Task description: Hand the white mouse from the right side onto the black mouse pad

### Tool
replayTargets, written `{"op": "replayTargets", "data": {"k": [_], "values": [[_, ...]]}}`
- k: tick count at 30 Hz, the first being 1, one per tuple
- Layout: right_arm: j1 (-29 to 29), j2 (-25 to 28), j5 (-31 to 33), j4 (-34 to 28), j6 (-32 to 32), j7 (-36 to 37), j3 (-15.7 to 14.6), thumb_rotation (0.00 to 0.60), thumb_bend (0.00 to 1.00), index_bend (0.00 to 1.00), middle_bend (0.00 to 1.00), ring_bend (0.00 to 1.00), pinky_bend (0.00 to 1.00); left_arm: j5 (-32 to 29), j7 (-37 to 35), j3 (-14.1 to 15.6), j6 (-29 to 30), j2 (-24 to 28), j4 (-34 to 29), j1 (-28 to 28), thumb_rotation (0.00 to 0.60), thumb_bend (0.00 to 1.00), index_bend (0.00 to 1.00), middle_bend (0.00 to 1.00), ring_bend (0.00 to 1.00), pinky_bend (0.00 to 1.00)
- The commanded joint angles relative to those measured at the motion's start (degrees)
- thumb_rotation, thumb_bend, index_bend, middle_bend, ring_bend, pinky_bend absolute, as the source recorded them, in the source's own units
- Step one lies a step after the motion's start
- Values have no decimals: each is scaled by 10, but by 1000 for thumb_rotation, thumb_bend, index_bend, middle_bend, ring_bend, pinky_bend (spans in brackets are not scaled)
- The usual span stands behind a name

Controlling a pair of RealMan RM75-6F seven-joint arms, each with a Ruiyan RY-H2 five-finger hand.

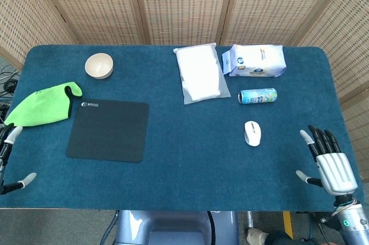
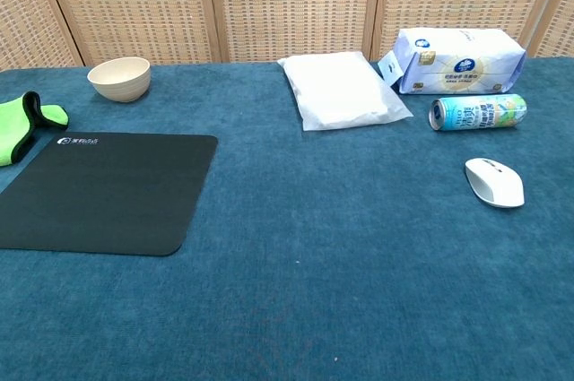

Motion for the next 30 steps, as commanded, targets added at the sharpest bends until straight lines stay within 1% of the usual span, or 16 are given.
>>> {"op": "replayTargets", "data": {"k": [1, 4, 6, 8, 9, 10, 12, 13, 14, 16, 17, 20, 22, 26, 30], "values": [[32, -14, 5, 25, -44, -26, 8, 600, 0, 0, 0, 0, 0, -11, 5, -4, -10, -1, -2, -5, 600, 29, 0, 0, 0, 0], [66, -29, 4, 59, -85, -32, 14, 600, 0, 0, 0, 0, 0, -26, 11, -8, -22, -3, -3, -11, 600, 30, 0, 0, 0, 0], [92, -41, -4, 87, -115, -24, 15, 600, 0, 0, 0, 0, 0, -39, 15, -12, -32, -4, -3, -16, 600, 30, 0, 0, 0, 0], [122, -55, -22, 118, -144, 12, 11, 600, 1, 10, 0, 0, 0, -53, 21, -16, -41, -5, -5, -21, 600, 30, 0, 0, 0, 0], [136, -60, -32, 133, -157, 32, 7, 600, 26, 26, 0, 0, 0, -59, 24, -18, -45, -7, -5, -23, 600, 31, 0, 0, 0, 0], [148, -63, -43, 141, -169, 47, 3, 600, 95, 49, 0, 0, 0, -63, 25, -19, -48, -7, -5, -24, 600, 32, 0, 0, 0, 0], [177, -70, -64, 159, -192, 88, -5, 600, 371, 103, 16, 0, 0, -75, 30, -23, -56, -9, -5, -29, 600, 34, 0, 0, 0, 0], [186, -71, -71, 165, -199, 103, -8, 600, 576, 132, 40, 0, 0, -80, 32, -24, -59, -10, -5, -30, 600, 35, 0, 0, 0, 0], [198, -73, -81, 172, -205, 122, -12, 600, 756, 155, 70, 0, 0, -86, 34, -26, -63, -11, -5, -32, 600, 35, 0, 0, 0, 0], [222, -80, -97, 185, -214, 148, -17, 600, 948, 181, 107, 0, 9, -97, 38, -30, -69, -12, -4, -36, 600, 37, 0, 0, 0, 0], [233, -84, -103, 191, -220, 153, -18, 600, 992, 190, 117, 0, 20, -101, 39, -31, -72, -13, -4, -38, 600, 37, 0, 0, 0, 0], [276, -99, -112, 196, -259, 148, -16, 600, 1000, 211, 134, 1, 54, -117, 42, -35, -82, -14, -1, -43, 600, 38, 0, 0, 0, 0], [296, -110, -101, 196, -287, 136, -11, 600, 1000, 220, 142, 6, 70, -125, 42, -37, -88, -15, 1, -46, 600, 38, 0, 0, 0, 0], [316, -123, -78, 195, -320, 111, -4, 600, 1000, 235, 158, 33, 81, -132, 43, -38, -94, -15, 2, -50, 600, 38, 0, 0, 0, 0], [335, -141, -61, 205, -355, 71, -4, 600, 1000, 250, 171, 44, 85, -136, 43, -38, -99, -15, 3, -52, 600, 38, 0, 0, 0, 0]]}}
